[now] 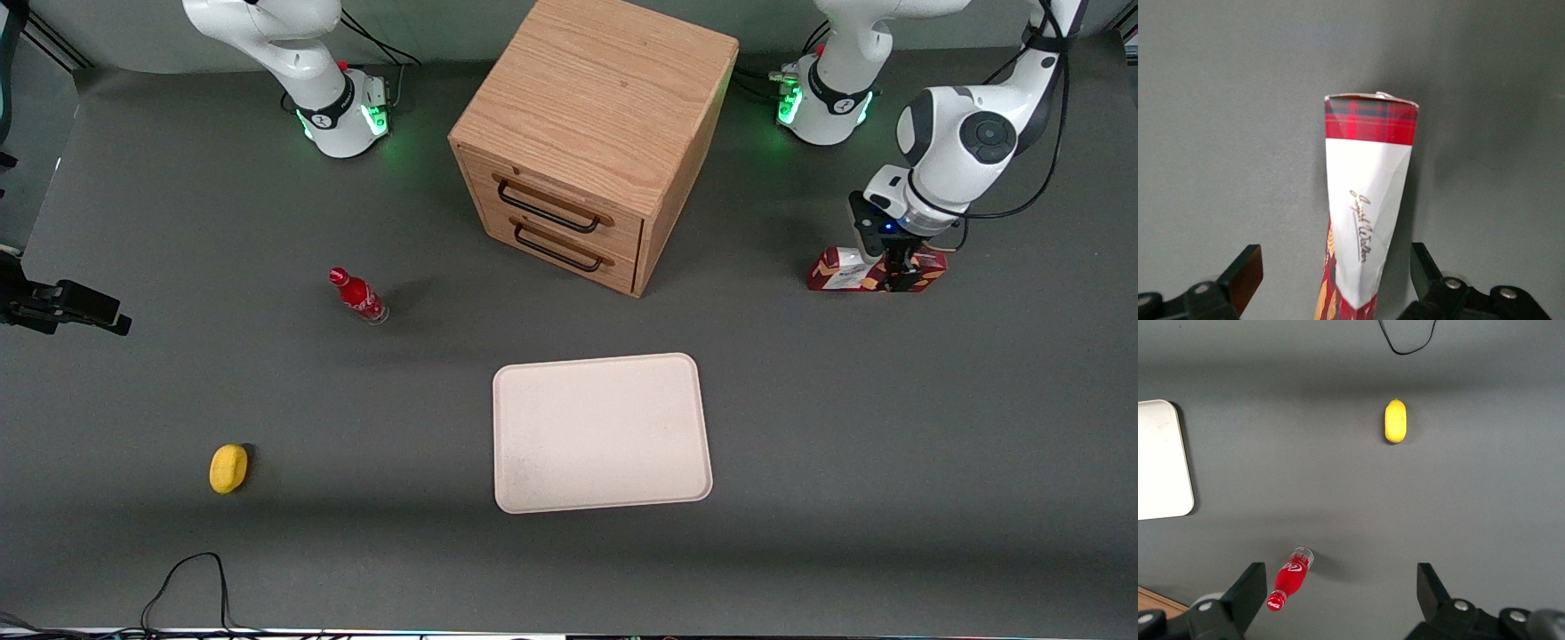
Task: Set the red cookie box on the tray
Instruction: 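Lower the open left gripper over the cookie box's end, then close the left gripper on the end of the cookie box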
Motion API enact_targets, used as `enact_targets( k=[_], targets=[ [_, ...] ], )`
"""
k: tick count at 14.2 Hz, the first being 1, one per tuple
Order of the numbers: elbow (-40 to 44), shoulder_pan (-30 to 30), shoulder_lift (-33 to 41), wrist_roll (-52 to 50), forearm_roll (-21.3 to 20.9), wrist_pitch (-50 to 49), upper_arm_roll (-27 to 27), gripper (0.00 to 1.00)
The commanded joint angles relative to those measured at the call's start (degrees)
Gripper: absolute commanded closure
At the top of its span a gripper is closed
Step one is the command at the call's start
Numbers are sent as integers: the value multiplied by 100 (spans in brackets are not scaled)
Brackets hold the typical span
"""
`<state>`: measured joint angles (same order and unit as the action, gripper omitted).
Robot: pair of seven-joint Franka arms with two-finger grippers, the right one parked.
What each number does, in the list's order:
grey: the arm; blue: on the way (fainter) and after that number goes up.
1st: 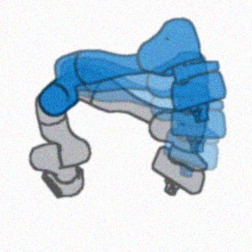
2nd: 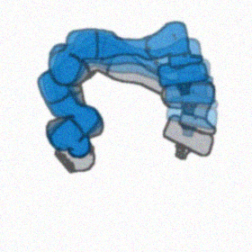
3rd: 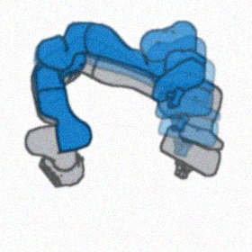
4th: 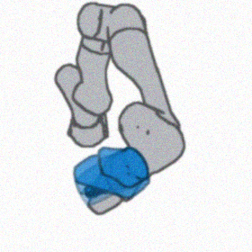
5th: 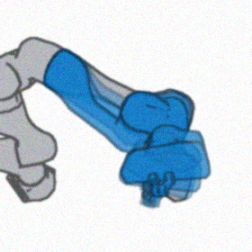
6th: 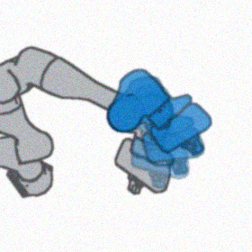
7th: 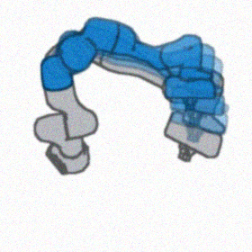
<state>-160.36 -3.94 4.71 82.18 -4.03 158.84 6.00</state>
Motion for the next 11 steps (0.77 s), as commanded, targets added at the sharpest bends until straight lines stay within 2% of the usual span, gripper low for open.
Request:
enact_targets(
  k=[1, 2, 3, 4, 5, 7, 11],
  targets=[
    [-224, -19, 30, 61, -10, 227, 42, 6],
    [-224, -11, 30, 113, -1, 244, 51, 13],
    [-224, -11, 30, 131, -10, 244, 59, 33],
    [-224, -2, 30, 166, -10, 244, 68, 82],
    [-224, 7, 30, 166, -10, 236, 77, 100],
    [-198, 16, -13, 166, -1, 192, 112, 100],
    [-171, 16, -23, 167, -1, 113, 516, 100]
  ],
)
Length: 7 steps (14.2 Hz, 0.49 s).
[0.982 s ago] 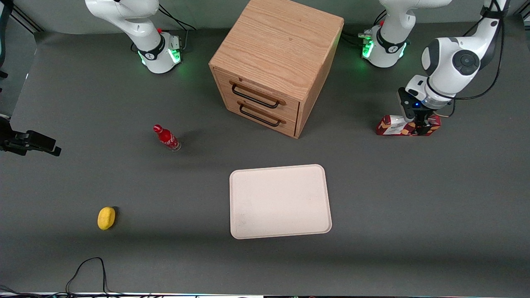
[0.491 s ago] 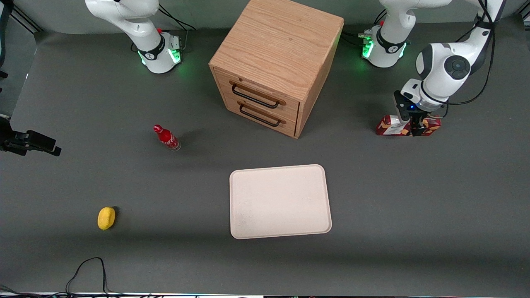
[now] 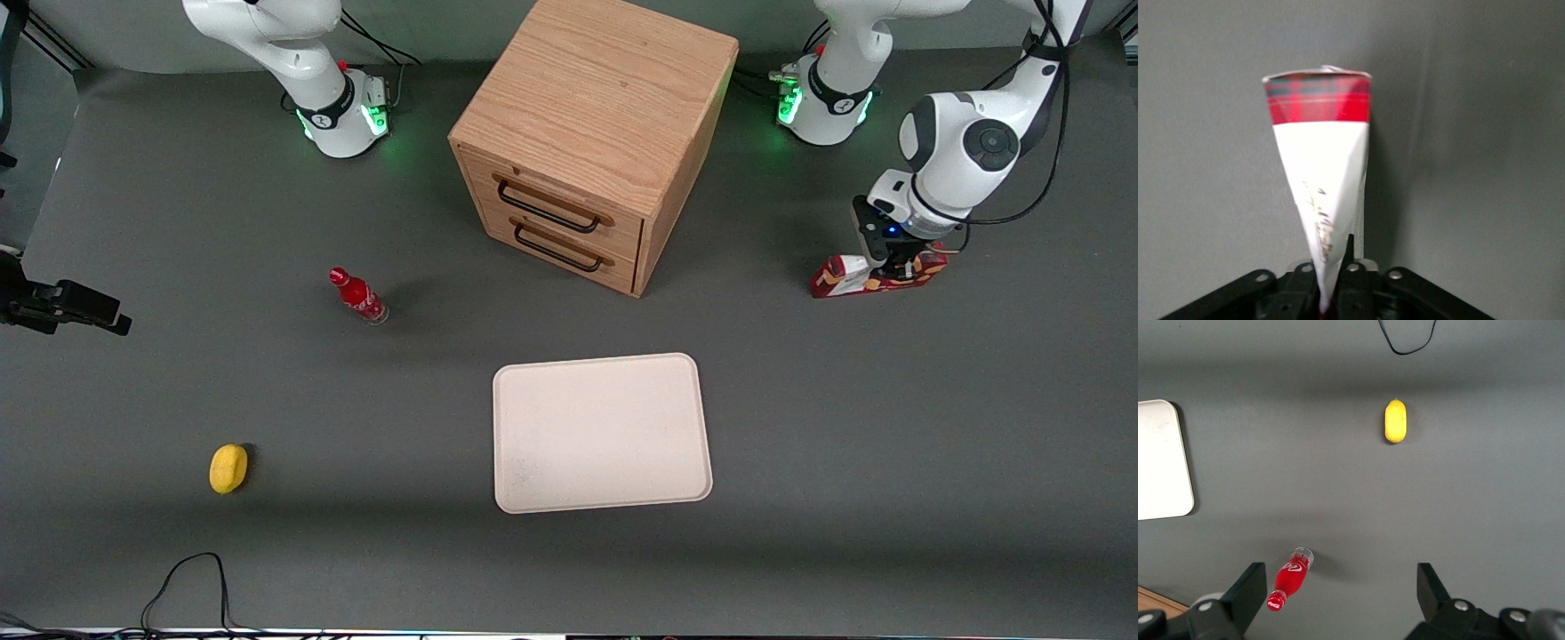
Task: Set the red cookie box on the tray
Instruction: 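Close the left gripper on the end of the cookie box, then lift the cookie box upright with the left gripper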
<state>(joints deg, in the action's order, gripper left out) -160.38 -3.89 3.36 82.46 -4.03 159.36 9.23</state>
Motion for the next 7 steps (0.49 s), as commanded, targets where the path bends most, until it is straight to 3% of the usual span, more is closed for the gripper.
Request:
enact_targets(
  k=[1, 4, 7],
  targets=[
    [-152, 11, 130, 130, -1, 8, 272, 100],
    [181, 11, 192, 69, 69, -500, 299, 100],
    [848, -7, 262, -27, 621, -1509, 281, 100]
  ],
)
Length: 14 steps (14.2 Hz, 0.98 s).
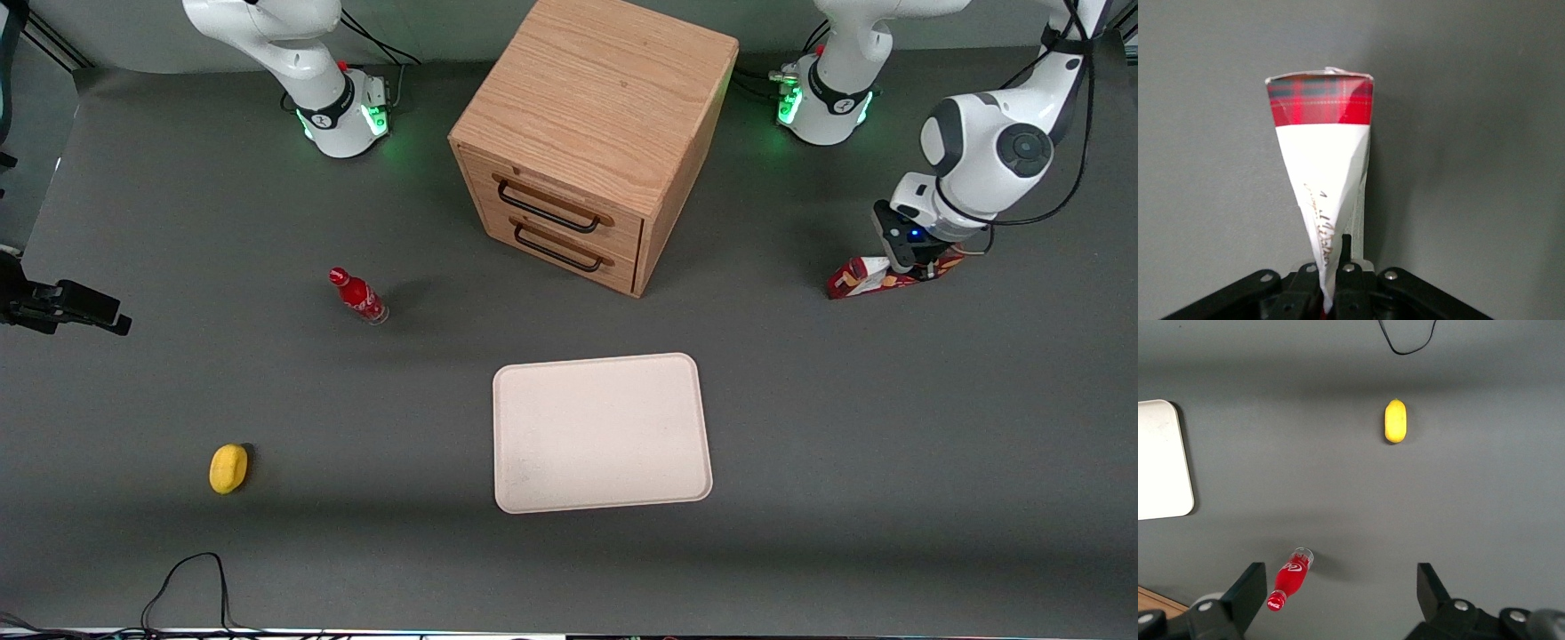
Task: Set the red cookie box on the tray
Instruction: 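Lift the cookie box upright with the left gripper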
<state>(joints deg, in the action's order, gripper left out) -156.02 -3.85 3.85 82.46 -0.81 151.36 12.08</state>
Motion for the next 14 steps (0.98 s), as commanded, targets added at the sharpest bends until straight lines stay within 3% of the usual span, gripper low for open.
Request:
enact_targets(
  k=[1, 9, 14],
  targets=[
    [745, -37, 230, -202, 370, -1191, -4, 100],
    [3486, -248, -15, -2626, 388, -3864, -337, 100],
    [5429, -520, -612, -5112, 423, -5071, -811, 100]
  ],
)
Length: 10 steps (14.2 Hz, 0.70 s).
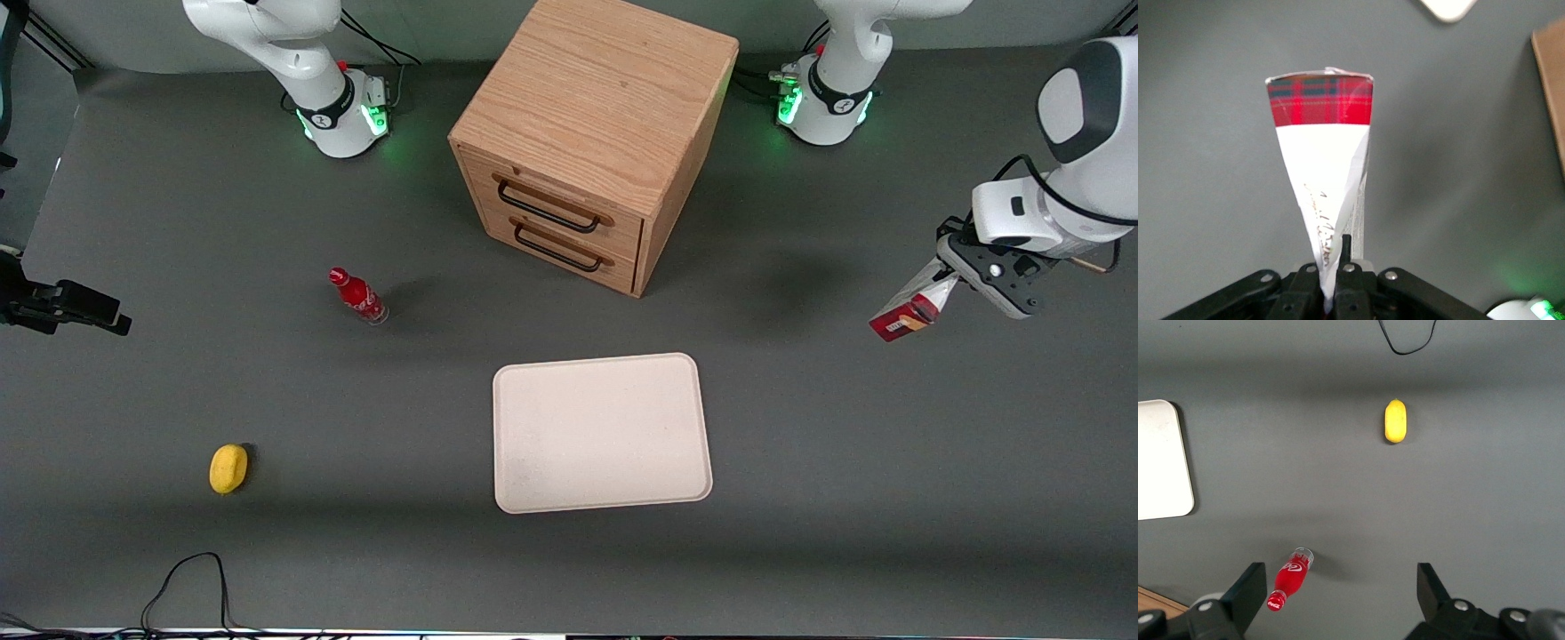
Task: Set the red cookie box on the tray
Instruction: 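Lift the cookie box upright with the left gripper, then carry the upright cookie box over the white tray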
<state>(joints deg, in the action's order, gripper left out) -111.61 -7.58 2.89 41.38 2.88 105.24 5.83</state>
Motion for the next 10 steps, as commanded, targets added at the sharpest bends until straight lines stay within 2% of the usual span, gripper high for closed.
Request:
enact_targets(
  k=[1, 6, 10],
  targets=[
    [1358, -225, -718, -1531, 116, -626, -327, 100],
    [3318, -822, -2105, -4063, 178, -1198, -732, 100],
    [4681, -1367, -3468, -5356, 169, -1111, -733, 100]
  ],
)
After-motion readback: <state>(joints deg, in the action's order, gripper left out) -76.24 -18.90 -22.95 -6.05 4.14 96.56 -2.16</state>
